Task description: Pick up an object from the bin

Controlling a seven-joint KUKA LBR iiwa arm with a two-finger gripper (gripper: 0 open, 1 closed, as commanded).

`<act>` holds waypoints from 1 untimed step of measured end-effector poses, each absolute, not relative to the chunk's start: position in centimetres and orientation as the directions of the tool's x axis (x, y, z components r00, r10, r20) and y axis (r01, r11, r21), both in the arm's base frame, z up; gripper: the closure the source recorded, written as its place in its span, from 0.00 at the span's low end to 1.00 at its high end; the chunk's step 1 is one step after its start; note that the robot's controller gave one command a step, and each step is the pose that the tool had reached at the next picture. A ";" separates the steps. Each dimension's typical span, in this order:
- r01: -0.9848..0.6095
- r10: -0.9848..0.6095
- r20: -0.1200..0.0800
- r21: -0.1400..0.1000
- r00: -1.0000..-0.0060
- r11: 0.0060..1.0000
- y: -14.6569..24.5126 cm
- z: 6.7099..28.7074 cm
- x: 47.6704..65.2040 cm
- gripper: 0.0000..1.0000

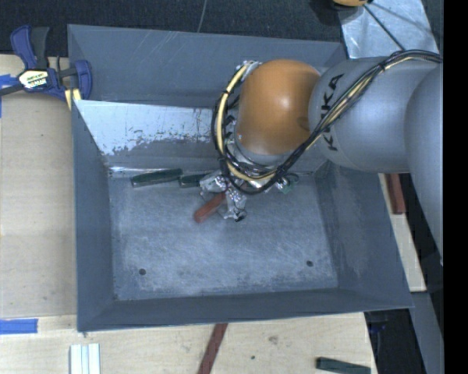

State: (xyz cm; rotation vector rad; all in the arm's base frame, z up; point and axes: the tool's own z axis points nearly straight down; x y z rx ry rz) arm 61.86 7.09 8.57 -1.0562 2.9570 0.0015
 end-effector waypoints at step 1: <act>-0.633 -0.633 -0.002 0.001 -0.774 0.774 7.1 8.6 61.9 1.00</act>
Offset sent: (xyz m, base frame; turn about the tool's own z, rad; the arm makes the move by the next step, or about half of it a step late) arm 0.0055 0.0202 0.1278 -0.0176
